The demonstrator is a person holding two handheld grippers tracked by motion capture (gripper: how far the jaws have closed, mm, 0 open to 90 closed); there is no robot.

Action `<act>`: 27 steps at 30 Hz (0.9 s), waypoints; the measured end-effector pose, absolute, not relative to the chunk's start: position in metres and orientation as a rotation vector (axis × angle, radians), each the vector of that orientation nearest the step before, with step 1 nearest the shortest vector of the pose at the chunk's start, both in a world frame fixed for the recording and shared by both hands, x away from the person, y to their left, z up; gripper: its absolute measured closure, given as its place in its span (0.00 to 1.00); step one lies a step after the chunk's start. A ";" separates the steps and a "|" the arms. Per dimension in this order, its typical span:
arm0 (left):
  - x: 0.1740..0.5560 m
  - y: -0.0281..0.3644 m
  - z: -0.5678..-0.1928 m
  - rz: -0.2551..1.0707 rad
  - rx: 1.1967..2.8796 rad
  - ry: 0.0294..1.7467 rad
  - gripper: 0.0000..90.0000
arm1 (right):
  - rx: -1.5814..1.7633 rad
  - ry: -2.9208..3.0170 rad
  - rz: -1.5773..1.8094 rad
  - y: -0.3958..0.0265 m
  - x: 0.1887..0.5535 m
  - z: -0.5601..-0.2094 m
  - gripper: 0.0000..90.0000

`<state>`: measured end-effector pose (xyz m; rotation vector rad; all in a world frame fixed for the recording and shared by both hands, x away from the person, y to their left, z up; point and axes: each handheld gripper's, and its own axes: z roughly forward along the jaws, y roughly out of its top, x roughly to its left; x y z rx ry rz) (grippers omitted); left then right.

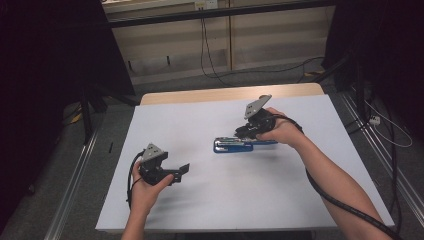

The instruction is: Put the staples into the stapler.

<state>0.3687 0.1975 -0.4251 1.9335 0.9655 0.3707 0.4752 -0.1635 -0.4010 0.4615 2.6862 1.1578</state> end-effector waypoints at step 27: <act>0.369 0.200 -0.427 0.382 1.938 0.978 0.06 | 0.428 2.718 1.159 -0.154 0.483 -0.409 0.88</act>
